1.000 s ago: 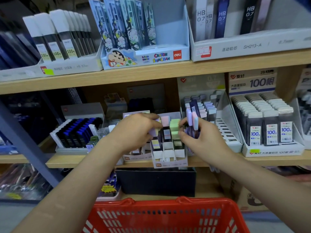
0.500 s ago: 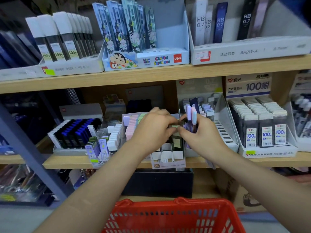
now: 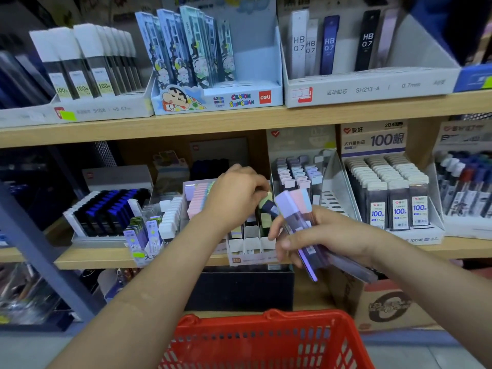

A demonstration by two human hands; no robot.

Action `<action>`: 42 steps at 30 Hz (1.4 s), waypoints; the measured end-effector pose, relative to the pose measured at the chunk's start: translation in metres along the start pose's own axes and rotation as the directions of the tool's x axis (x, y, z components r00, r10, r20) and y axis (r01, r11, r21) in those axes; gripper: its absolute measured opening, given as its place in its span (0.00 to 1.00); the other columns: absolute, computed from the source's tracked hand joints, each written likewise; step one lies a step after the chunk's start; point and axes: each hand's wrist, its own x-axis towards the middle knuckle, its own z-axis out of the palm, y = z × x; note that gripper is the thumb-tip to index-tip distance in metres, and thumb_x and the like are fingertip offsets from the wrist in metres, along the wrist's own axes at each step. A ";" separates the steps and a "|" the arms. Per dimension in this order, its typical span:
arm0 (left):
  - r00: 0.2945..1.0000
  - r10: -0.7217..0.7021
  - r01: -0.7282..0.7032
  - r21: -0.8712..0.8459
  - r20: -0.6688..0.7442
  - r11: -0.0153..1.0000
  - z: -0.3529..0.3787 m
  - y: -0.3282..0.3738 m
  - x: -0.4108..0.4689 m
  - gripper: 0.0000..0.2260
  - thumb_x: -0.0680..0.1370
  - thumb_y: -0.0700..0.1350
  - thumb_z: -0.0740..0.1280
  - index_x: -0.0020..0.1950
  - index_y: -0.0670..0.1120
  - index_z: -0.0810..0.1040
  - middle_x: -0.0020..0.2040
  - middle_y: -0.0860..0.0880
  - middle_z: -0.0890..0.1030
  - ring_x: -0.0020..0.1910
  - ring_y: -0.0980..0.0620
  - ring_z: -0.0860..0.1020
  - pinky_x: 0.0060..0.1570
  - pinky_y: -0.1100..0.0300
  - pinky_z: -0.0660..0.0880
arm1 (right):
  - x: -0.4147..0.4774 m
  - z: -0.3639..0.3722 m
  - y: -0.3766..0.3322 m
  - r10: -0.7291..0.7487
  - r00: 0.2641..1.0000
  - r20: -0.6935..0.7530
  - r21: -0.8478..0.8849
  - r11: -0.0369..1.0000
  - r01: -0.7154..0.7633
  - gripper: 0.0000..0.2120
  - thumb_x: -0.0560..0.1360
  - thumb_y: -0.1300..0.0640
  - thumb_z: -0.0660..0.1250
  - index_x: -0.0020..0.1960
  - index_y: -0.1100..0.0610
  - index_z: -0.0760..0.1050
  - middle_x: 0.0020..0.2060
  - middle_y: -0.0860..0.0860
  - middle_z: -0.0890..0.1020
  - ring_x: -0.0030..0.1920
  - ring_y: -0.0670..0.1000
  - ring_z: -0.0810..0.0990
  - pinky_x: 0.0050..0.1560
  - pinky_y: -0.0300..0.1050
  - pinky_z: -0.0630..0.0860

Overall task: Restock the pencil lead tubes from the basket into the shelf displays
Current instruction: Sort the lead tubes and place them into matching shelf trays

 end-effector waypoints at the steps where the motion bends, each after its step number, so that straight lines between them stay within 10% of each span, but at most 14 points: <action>1: 1.000 -0.002 0.002 -0.022 0.011 1.000 -0.001 0.000 0.000 0.07 0.76 0.46 0.69 0.53 0.49 0.83 0.51 0.49 0.81 0.51 0.48 0.71 0.49 0.56 0.69 | -0.001 0.000 0.002 0.023 0.996 0.083 0.082 0.996 -0.030 0.08 0.70 0.63 0.69 0.50 0.60 0.79 0.41 0.61 0.82 0.33 0.53 0.78 0.36 0.43 0.77; 12: 0.997 -0.076 0.081 -0.298 0.029 0.951 -0.022 -0.007 -0.018 0.06 0.77 0.46 0.69 0.53 0.52 0.83 0.48 0.58 0.76 0.49 0.59 0.73 0.47 0.67 0.66 | 0.011 -0.003 0.023 -0.103 0.972 0.209 0.468 0.884 -0.007 0.19 0.58 0.59 0.79 0.45 0.61 0.79 0.30 0.58 0.74 0.28 0.54 0.73 0.33 0.43 0.73; 27: 0.966 0.105 -0.019 -0.341 0.237 0.940 -0.040 0.011 -0.039 0.11 0.76 0.43 0.71 0.58 0.49 0.83 0.51 0.54 0.83 0.49 0.60 0.78 0.50 0.64 0.73 | 0.015 0.000 0.019 -0.168 0.949 0.267 0.421 0.906 0.043 0.16 0.60 0.58 0.78 0.46 0.60 0.80 0.33 0.57 0.77 0.31 0.53 0.75 0.36 0.44 0.74; 34: 0.961 -0.169 0.261 -0.525 0.217 0.810 -0.064 -0.003 -0.043 0.08 0.74 0.42 0.72 0.51 0.53 0.84 0.43 0.53 0.83 0.39 0.60 0.80 0.40 0.66 0.75 | 0.019 -0.012 0.014 -0.116 0.993 0.010 0.541 0.836 0.092 0.34 0.61 0.59 0.77 0.66 0.61 0.74 0.40 0.59 0.73 0.33 0.51 0.71 0.32 0.42 0.63; 42: 0.897 -0.311 0.430 -0.786 0.315 0.445 -0.072 -0.003 -0.060 0.07 0.74 0.36 0.71 0.47 0.47 0.84 0.43 0.42 0.85 0.39 0.51 0.81 0.39 0.64 0.77 | 0.019 0.017 -0.008 -0.121 0.974 -0.189 0.509 0.837 0.203 0.08 0.71 0.62 0.70 0.47 0.59 0.73 0.31 0.54 0.75 0.28 0.48 0.74 0.18 0.35 0.66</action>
